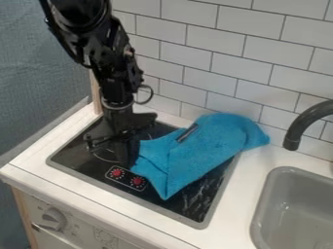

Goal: Put down the cloth from the burner

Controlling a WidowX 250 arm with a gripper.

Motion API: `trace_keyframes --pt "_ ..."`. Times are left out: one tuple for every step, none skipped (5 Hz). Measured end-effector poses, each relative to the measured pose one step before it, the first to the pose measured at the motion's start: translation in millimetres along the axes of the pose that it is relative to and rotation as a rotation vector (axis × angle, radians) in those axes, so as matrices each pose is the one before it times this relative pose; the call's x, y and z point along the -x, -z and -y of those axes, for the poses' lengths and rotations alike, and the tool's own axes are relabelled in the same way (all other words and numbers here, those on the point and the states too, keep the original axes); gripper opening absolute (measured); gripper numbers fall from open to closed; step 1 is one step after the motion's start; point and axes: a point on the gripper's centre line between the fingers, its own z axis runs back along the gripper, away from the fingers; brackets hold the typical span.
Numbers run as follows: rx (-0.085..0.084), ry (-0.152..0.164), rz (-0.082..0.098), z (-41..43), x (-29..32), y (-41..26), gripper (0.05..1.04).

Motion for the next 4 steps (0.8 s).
trace_keyframes --pt "0.0533 -0.0184 0.0085 20.20 -5.68 -8.26 0.064" --pt "0.0456 -0.0140 0.0228 20.54 -7.59 -9.13 0.064" --pt "0.0687 -0.0190 0.0046 30.69 -0.98 -4.54 0.064" --pt "0.0006 -0.0083 -0.0033 21.07 4.50 6.39 0.064"
